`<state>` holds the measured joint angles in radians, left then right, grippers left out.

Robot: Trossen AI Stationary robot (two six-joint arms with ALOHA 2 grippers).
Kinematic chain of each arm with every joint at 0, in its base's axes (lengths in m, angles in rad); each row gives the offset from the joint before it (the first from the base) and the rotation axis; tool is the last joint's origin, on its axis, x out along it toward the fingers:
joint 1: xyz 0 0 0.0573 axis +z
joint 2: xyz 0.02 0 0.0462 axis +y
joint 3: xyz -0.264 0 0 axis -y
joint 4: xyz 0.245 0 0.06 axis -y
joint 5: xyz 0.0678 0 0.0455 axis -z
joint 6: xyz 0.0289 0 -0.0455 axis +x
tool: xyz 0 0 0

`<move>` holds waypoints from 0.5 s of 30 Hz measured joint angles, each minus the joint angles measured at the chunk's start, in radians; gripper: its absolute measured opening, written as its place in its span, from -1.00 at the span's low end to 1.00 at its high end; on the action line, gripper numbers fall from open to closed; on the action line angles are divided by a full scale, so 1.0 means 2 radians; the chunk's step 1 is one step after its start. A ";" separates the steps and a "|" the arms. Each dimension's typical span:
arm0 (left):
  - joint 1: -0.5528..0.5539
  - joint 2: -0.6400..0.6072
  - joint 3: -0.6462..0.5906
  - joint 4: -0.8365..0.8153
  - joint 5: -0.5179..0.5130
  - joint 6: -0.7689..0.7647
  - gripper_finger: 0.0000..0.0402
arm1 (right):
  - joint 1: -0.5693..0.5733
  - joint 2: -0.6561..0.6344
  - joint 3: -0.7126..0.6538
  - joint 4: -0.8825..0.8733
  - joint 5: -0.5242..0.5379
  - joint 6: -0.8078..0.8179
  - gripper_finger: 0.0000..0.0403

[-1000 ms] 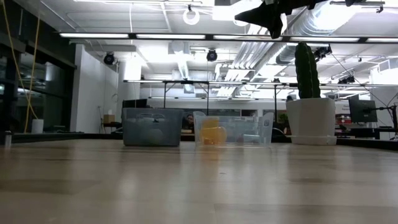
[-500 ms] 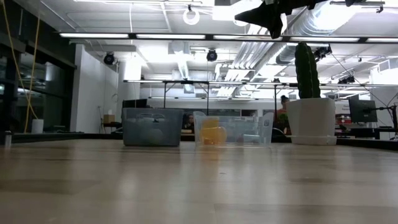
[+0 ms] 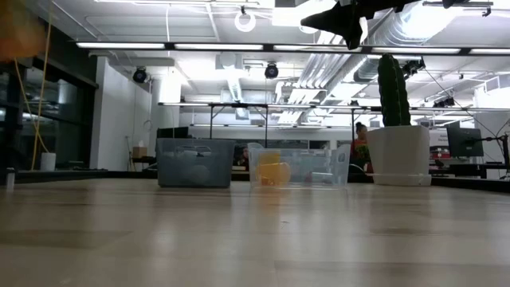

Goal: Pick and place medicine bottles into bin by pill shape (circle, oval)
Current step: Put the orange capsule bottle into the transparent bin

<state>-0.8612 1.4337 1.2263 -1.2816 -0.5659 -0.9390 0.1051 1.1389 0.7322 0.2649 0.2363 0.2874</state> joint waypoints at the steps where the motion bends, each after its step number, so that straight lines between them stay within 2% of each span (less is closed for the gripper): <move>1: 0.017 -0.020 0.000 -0.001 -0.025 0.003 0.02 | 0.000 0.000 0.000 0.000 0.000 0.000 0.12; 5: 0.094 -0.103 -0.002 0.023 -0.136 0.005 0.01 | 0.000 0.000 0.000 0.000 0.000 0.000 0.12; 9: 0.155 -0.181 -0.034 0.114 -0.222 0.033 0.01 | 0.000 0.000 0.000 0.000 0.000 -0.001 0.12; 12: 0.179 -0.240 -0.091 0.215 -0.232 0.083 0.01 | 0.000 0.000 0.000 0.000 0.000 -0.014 0.12; 15: 0.195 -0.291 -0.163 0.353 -0.202 0.138 0.01 | 0.000 0.000 0.000 0.001 0.000 -0.019 0.12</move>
<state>-0.4714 0.8514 0.8999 -0.5756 -0.9704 -0.6636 0.1051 1.1389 0.7322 0.2661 0.2365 0.2501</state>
